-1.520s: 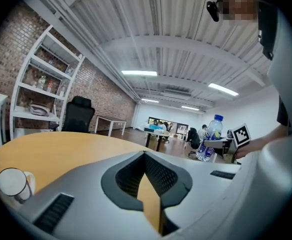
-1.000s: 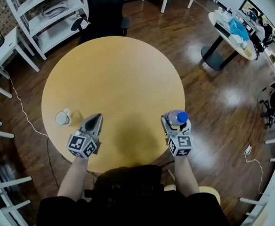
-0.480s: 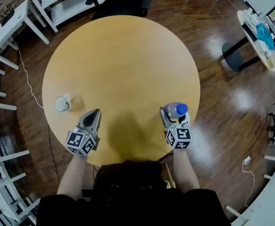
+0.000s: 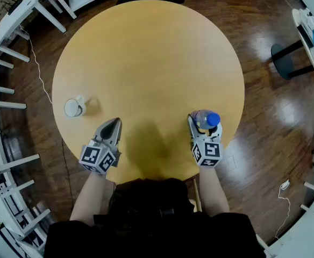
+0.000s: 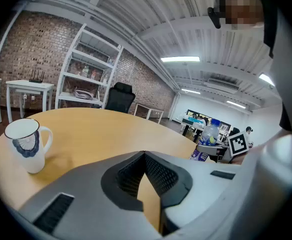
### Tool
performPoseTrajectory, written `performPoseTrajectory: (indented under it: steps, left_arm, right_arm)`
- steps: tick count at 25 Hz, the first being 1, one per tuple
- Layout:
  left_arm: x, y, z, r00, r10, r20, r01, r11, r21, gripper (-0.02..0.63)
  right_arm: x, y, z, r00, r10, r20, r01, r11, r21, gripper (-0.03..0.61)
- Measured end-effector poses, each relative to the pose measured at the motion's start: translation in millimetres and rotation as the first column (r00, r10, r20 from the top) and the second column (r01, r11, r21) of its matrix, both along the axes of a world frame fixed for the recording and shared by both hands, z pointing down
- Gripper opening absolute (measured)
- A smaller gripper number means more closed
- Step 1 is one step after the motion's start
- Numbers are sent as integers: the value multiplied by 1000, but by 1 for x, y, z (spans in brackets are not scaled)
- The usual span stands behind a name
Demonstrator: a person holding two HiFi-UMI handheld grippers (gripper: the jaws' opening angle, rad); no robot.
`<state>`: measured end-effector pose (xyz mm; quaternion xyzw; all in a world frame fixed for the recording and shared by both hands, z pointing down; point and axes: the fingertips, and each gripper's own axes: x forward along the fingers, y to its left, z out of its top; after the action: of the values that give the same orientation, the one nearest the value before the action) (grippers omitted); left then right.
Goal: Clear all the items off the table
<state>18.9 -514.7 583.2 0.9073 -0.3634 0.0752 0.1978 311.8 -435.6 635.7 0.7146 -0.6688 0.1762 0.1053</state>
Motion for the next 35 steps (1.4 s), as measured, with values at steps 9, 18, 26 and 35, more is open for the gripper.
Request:
performPoseTrajectory:
  steps: [9,18,26,35]
  left_arm:
    - [15,4,0,1000,18,-16,-17,1000,8,2]
    - [-5,7,-14,997,18,-70,-14,999,52,2]
    - [-36,30,-37,993,60,-103,-52,996,79,2]
    - [-102,54,-66,982,90,-167,-68,988,135,2]
  right_arm:
    - [-3,-3,4,1000,0,-22,0,1000,14,385]
    - [-12,20,18,998,42,-49,-44,998,-51,428]
    - [-34,68,-24,989,131,-75,-132,991,-21,426]
    - [-105,112,-79,981,174,-91,-167,983,82,426]
